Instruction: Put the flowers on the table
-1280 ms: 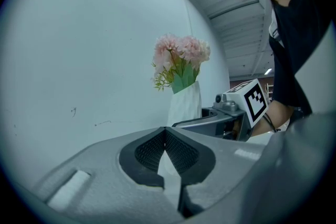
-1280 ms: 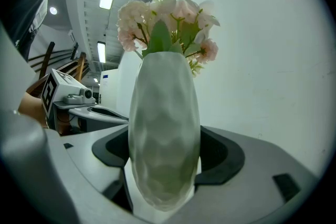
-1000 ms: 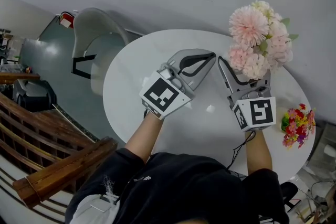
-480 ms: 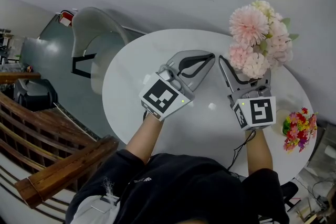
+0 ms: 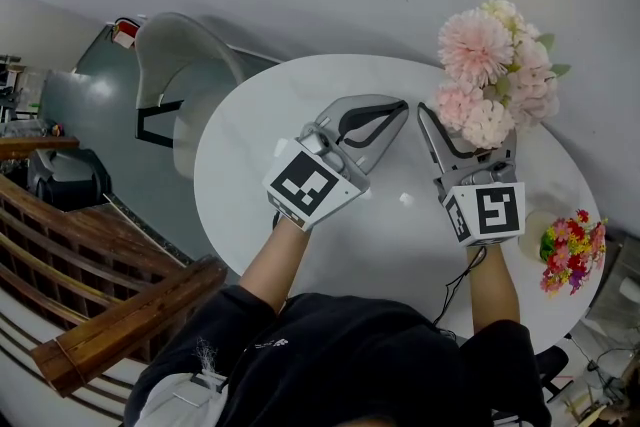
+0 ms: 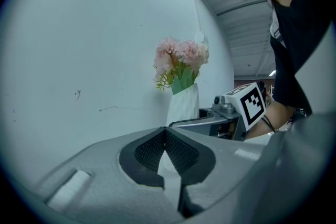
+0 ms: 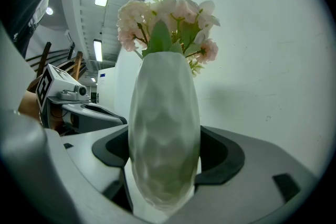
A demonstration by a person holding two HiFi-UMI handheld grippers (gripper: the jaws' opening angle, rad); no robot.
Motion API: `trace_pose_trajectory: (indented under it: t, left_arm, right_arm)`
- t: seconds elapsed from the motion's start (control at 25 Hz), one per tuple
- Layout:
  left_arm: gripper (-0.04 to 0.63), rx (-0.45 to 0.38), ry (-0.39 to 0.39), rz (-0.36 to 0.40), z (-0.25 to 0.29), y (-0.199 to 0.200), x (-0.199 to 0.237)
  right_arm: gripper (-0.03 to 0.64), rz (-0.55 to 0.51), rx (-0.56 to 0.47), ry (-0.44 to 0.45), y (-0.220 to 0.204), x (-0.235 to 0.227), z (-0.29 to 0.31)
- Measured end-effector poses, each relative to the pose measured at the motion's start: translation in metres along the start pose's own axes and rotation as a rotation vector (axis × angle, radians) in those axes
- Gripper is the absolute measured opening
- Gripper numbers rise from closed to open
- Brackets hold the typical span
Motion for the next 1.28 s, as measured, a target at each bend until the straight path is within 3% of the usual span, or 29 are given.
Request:
trace_pose_trajectory:
  t: [1.28]
  left_arm:
    - [-0.003, 0.013, -0.002, -0.039, 0.0039, -0.0012, -0.0001]
  right_arm:
    - [0.371, 0.002, 0.003, -0.014, -0.0034, -0.0012, 0.0022]
Point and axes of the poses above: the fingertips, and each gripper's own axes: z forward along the fingers, x to its left, y out of its top, the point moved 9 cm from there along -z, backward along the fingers, and after that the axes turned 11 degrees about -y, right-handed, at the moved point
